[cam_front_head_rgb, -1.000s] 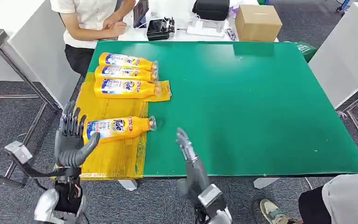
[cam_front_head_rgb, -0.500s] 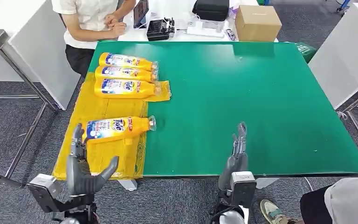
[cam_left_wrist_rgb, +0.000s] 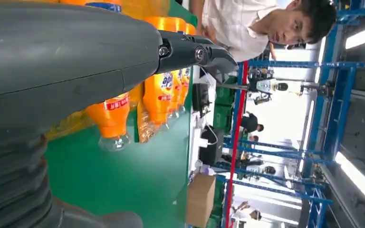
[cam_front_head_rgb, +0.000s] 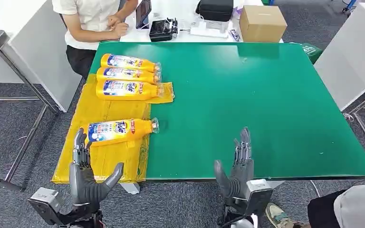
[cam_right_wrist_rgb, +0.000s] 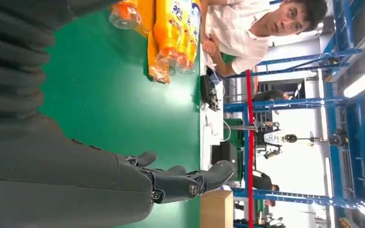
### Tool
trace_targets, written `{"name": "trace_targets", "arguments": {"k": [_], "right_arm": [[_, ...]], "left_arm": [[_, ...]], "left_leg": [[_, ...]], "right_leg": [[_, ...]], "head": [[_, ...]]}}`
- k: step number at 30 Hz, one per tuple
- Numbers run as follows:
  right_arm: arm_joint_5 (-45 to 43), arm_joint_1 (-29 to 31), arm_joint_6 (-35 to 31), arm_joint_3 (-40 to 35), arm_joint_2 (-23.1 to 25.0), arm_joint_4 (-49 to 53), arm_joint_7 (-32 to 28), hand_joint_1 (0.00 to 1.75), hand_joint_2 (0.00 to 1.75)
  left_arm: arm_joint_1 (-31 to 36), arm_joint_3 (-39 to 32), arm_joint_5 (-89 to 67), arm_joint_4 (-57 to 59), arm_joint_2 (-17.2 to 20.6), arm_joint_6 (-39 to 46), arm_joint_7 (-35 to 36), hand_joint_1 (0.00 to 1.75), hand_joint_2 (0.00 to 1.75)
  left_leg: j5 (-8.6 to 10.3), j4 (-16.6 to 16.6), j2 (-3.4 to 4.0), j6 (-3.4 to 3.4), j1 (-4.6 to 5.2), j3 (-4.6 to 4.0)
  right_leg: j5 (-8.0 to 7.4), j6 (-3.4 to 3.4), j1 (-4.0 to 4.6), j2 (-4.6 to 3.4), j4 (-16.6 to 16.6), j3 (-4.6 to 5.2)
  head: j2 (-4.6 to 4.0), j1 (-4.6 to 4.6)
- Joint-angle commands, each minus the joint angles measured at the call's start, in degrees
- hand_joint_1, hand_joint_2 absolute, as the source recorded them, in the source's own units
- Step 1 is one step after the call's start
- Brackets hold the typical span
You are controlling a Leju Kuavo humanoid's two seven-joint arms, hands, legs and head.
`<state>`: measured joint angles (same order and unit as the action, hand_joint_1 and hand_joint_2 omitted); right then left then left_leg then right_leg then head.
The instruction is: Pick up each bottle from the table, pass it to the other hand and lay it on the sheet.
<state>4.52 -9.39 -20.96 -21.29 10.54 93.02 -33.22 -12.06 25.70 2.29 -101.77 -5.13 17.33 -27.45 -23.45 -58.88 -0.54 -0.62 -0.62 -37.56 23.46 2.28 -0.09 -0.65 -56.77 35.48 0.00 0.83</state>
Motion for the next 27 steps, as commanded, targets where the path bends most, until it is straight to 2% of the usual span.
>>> {"name": "trace_targets", "arguments": {"k": [1,3,4,8,12,13,20,21,24,25,27], "right_arm": [[3.26,-0.23,-1.91,1.95,-1.88,1.81,-1.79,0.00,1.75],[2.97,0.16,-0.88,2.25,-2.15,1.05,-0.42,0.00,1.75],[2.34,0.19,-0.11,2.47,-2.10,0.55,0.02,0.00,1.75],[0.26,-0.46,1.96,3.20,-1.83,-0.77,1.31,0.00,1.75],[-0.36,-1.67,-0.27,4.99,-0.57,-0.09,1.71,0.00,1.75],[-0.25,-1.73,-1.12,5.32,-0.50,0.26,1.69,0.00,1.75],[-0.19,-1.58,-1.30,5.47,-0.65,0.27,1.74,0.00,1.75],[-0.54,-1.81,-2.79,6.27,0.37,0.35,2.13,0.00,0.00],[1.92,-2.24,-8.04,6.01,1.38,1.73,0.73,0.00,0.00],[0.22,-2.22,-7.95,5.31,0.97,2.67,0.29,0.00,1.75],[-1.41,-2.63,-5.62,3.29,-0.92,4.32,0.54,0.00,1.75]], "left_arm": [[0.87,1.49,-0.25,3.54,0.57,1.14,0.11,0.00,1.75],[1.15,2.07,-0.55,4.58,0.88,1.03,0.34,0.00,1.75],[1.09,2.13,-0.59,5.01,0.86,1.30,0.35,0.00,0.00],[0.73,2.37,0.49,5.53,0.34,2.39,0.41,0.00,0.00],[0.53,3.65,1.84,5.53,0.82,3.89,1.79,0.00,0.00],[0.85,4.03,2.93,5.62,1.01,3.33,1.25,0.00,0.00],[1.20,4.11,3.33,5.91,1.01,3.08,1.27,0.00,0.00],[1.30,4.32,3.93,5.97,1.24,2.40,1.27,0.00,1.75],[1.63,6.11,4.03,6.22,2.16,-0.95,-0.43,0.00,1.75],[2.11,5.45,4.33,6.76,1.38,-1.40,-3.03,0.00,1.75],[2.37,4.29,7.94,6.40,0.74,-4.49,-5.12,0.00,1.75]], "left_leg": [[-0.05,0.07,-0.05,-0.01,0.03,0.25],[-0.07,0.09,-0.05,-0.01,0.05,0.31],[-0.06,0.10,-0.04,-0.01,0.03,0.31],[-0.08,0.12,-0.05,-0.01,0.04,0.39],[-0.04,0.10,-0.06,0.00,0.03,0.24],[-0.10,0.14,-0.07,0.00,0.05,0.43],[-0.06,0.10,-0.04,0.01,0.04,0.26],[-0.05,0.08,-0.03,0.01,0.03,0.22],[-0.12,0.10,-0.04,0.02,0.05,0.40],[-0.06,0.08,-0.04,0.02,0.05,0.25],[-0.07,0.08,-0.06,0.01,0.02,0.25]], "right_leg": [[0.08,-0.02,-0.01,0.12,0.06,-0.26],[0.10,-0.01,-0.03,0.13,0.06,-0.32],[0.09,-0.01,-0.01,0.12,0.09,-0.32],[0.11,-0.01,-0.02,0.14,0.11,-0.41],[0.07,-0.01,-0.02,0.13,0.08,-0.25],[0.15,-0.03,-0.03,0.17,0.10,-0.45],[0.08,-0.02,-0.02,0.11,0.07,-0.27],[0.07,-0.02,-0.01,0.09,0.06,-0.22],[0.15,-0.04,-0.03,0.13,0.05,-0.39],[0.09,-0.03,-0.03,0.10,0.03,-0.24],[0.09,-0.03,-0.01,0.13,0.05,-0.27]], "head": [[0.00,0.02],[0.00,0.00],[0.00,0.02],[0.00,0.00],[0.00,0.00],[0.00,0.00],[0.00,0.00],[0.00,0.02],[0.00,0.02],[0.00,0.00],[0.00,0.02]]}}
